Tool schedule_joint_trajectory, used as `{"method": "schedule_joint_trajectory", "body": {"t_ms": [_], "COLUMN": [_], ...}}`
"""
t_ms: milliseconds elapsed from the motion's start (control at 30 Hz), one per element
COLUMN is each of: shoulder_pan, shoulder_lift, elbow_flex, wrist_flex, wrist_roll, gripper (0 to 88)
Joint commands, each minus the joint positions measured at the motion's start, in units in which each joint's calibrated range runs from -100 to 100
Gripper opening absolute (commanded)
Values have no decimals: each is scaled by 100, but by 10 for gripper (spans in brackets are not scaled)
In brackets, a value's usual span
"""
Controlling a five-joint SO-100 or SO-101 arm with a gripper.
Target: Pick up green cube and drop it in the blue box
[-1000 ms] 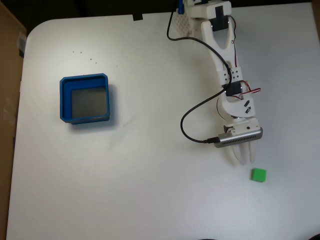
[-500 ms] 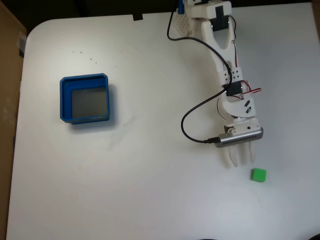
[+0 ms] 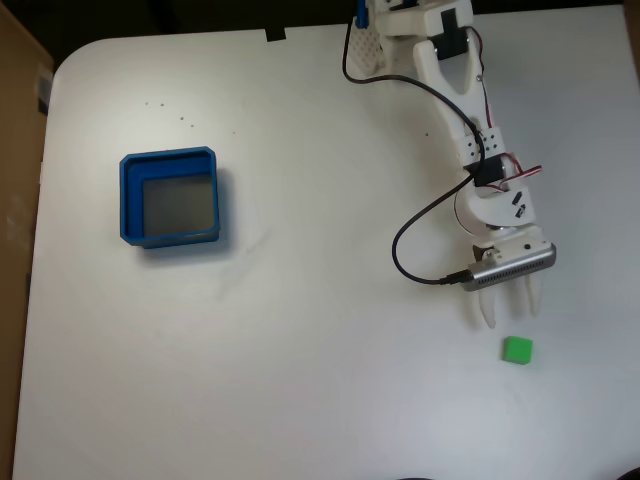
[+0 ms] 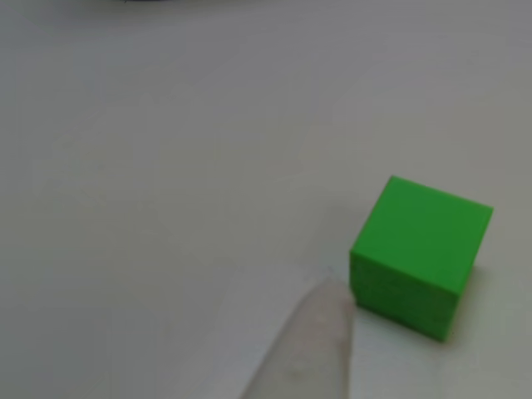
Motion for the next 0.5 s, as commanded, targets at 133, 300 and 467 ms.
{"method": "schedule_joint_trajectory", "body": {"t_ms": [133,300,467], "shoulder_pan": [1,1,1], "shoulder_lift": [-117,-92,-67], "elbow_flex": [-386,-386,-386], "wrist_flex": [-132,-132,-116], "wrist_roll": [0,-5,20], "gripper": [270,270,270]}}
